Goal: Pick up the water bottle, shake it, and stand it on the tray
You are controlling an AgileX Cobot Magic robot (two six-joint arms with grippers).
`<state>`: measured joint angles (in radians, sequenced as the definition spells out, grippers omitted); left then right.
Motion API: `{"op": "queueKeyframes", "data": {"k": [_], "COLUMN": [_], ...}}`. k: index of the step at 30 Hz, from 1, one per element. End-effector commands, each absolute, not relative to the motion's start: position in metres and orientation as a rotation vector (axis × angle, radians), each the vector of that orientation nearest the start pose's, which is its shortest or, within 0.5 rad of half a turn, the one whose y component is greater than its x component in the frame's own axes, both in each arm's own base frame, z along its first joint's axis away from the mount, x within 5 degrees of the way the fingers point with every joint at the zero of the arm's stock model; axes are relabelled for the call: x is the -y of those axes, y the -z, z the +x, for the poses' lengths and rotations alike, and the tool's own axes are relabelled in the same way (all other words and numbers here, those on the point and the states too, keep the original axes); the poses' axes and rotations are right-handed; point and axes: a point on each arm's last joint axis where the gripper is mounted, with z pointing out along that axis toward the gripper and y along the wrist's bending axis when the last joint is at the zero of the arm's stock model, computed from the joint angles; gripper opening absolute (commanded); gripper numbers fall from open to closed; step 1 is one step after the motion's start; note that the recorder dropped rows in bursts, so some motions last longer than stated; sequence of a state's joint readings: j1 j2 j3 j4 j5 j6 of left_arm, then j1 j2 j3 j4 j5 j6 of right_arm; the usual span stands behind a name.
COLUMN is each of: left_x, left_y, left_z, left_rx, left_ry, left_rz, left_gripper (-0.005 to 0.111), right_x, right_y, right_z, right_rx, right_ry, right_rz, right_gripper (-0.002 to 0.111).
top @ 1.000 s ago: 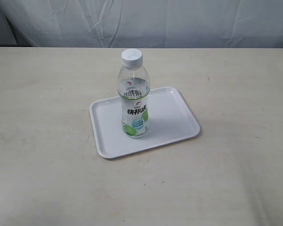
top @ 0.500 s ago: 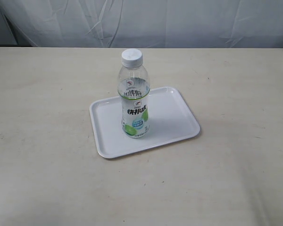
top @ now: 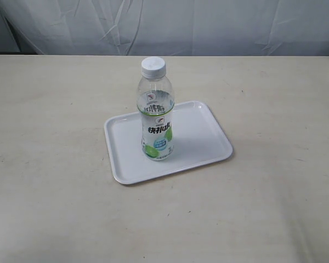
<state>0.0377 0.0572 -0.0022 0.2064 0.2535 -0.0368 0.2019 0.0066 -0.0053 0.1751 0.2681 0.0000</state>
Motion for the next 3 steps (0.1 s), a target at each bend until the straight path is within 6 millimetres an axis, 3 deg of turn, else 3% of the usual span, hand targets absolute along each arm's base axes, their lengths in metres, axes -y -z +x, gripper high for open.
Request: {"op": "queueKeyframes", "data": {"k": [1,3], "left_x": [-0.0067,-0.0067], "left_y": [-0.1887,-0.1887], "left_z": [0.0587,0.0587], "left_rx": [-1.776,-1.776], "left_ry": [-0.181,-0.181], "left_rz": [0.067,0.067], "left_gripper": [0.000,0.000], "right_x": [-0.0145,-0.0145], "right_y": [-0.1899,-0.1899], "right_z": [0.0533,0.0533], "right_rx": [-1.749,-1.749], "right_ry": [-0.296,-0.296], "right_rz": [-0.064,-0.064], "right_gripper": [0.009,0.009]}}
